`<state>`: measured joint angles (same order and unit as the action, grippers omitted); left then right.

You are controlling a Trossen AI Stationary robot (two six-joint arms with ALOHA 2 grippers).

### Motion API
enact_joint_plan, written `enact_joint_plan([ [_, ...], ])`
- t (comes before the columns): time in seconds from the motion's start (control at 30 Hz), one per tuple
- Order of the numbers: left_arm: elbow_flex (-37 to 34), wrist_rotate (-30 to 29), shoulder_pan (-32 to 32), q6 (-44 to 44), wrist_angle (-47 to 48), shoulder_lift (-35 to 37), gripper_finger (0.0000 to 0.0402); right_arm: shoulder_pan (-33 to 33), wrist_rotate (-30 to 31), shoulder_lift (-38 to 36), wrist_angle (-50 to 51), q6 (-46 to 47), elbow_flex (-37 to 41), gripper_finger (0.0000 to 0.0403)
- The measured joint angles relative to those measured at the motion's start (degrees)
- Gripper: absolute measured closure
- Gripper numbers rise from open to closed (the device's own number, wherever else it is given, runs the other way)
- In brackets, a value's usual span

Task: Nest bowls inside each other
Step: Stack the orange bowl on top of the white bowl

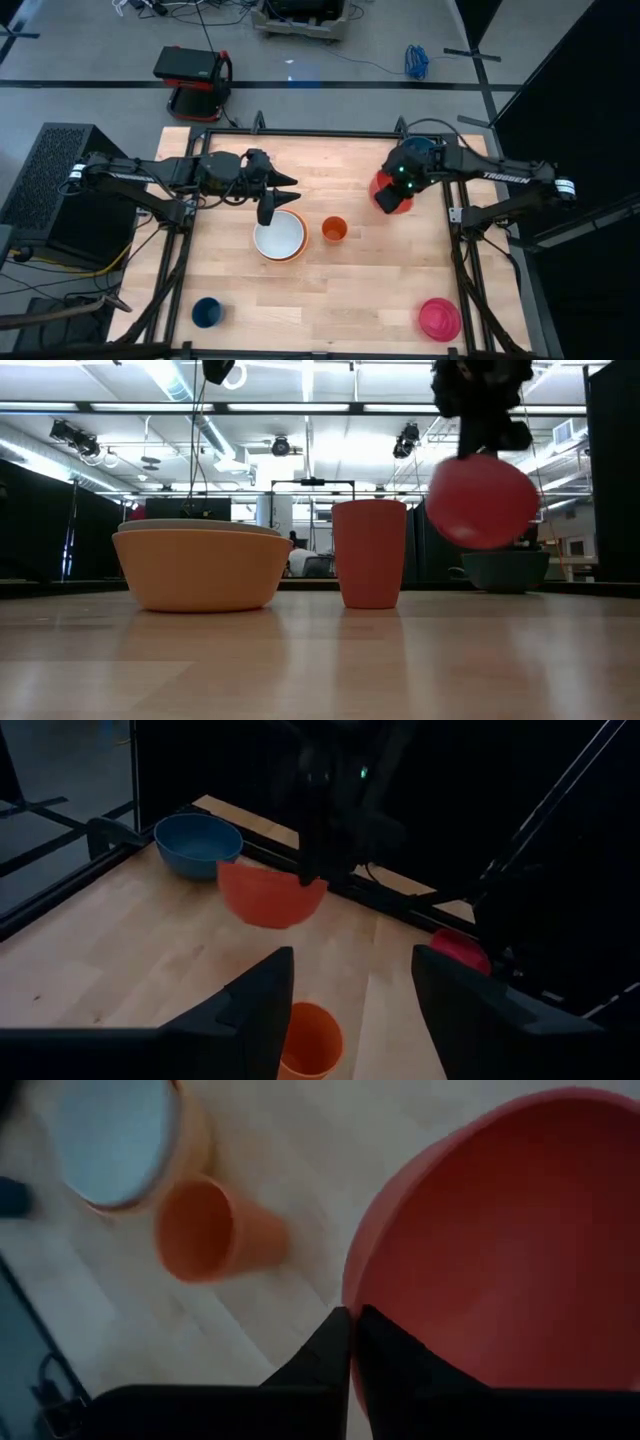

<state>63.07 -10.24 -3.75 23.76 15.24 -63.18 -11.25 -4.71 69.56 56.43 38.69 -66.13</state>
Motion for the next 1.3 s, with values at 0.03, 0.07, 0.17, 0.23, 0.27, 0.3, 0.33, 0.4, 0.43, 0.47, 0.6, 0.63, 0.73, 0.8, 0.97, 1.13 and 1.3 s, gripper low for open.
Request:
enact_joint_plan([
  [0.03,0.0,0.0,0.0,-0.3,0.0,0.0,0.0207,-0.2,0.0,0.0,-0.3,-0.2,-1.0,0.0402],
  [0.07,0.0,0.0,0.0,-0.8,-0.1,0.0,0.0208,-0.4,0.0,0.0,-0.9,-0.4,-1.8,0.0402],
  [0.17,0.0,-0.6,0.0,-2.0,-1.2,0.6,0.0212,-0.6,-0.5,0.2,-3.1,-0.8,-3.4,0.0402],
  [0.23,0.0,-1.9,0.0,-3.1,-1.6,1.6,0.0216,-0.5,-1.5,0.6,-5.8,-0.8,-3.6,0.0402],
  [0.27,0.0,-2.6,0.0,-3.6,-1.8,2.2,0.0218,-0.5,-2.1,0.9,-7.2,-0.7,-3.8,0.0402],
  [0.3,0.0,-3.2,0.0,-4.2,-2.0,2.7,0.0220,-0.4,-2.6,1.1,-8.6,-0.7,-3.9,0.0402],
  [0.33,0.0,-3.9,0.0,-4.7,-2.3,3.2,0.0221,-0.4,-3.2,1.3,-10.0,-0.7,-4.0,0.0402],
  [0.4,0.0,-5.2,0.0,-5.8,-2.7,4.2,0.0225,-0.3,-4.3,1.8,-12.7,-0.6,-4.3,0.0402],
  [0.43,0.0,-5.8,0.0,-6.3,-2.9,4.7,0.0227,-0.2,-4.8,2.0,-14.1,-0.6,-4.4,0.0402],
  [0.47,0.0,-6.5,0.0,-6.8,-3.1,5.3,0.0229,-0.2,-5.3,2.2,-15.5,-0.5,-4.5,0.0402],
  [0.6,0.0,-9.1,0.0,-9.0,-3.9,7.3,0.0237,0.0,-7.5,3.1,-21.0,-0.4,-5.0,0.0403],
  [0.63,0.0,-9.7,0.0,-9.5,-4.1,7.8,0.0239,0.1,-8.1,3.4,-22.3,-0.4,-5.1,0.0403],
  [0.73,0.0,-11.6,0.0,-11.1,-4.6,9.4,0.0244,0.3,-9.7,4.1,-26.5,-0.3,-5.5,0.0403],
  [0.8,0.0,-12.6,0.0,-11.5,-3.9,10.7,0.0245,0.8,-11.2,5.5,-30.4,0.2,-5.5,0.0403],
  [0.97,0.0,-13.9,0.0,-11.6,-3.0,12.8,0.0244,1.8,-14.8,9.2,-38.2,1.7,-5.5,0.0403],
  [1.13,0.0,-13.9,0.0,-11.6,-2.8,13.1,0.0244,2.6,-17.1,13.2,-39.7,1.5,-9.6,0.0403],
  [1.3,0.0,-14.5,0.0,-11.9,-2.5,13.7,0.0243,3.7,-19.2,17.1,-39.6,0.3,-12.9,0.0403],
])
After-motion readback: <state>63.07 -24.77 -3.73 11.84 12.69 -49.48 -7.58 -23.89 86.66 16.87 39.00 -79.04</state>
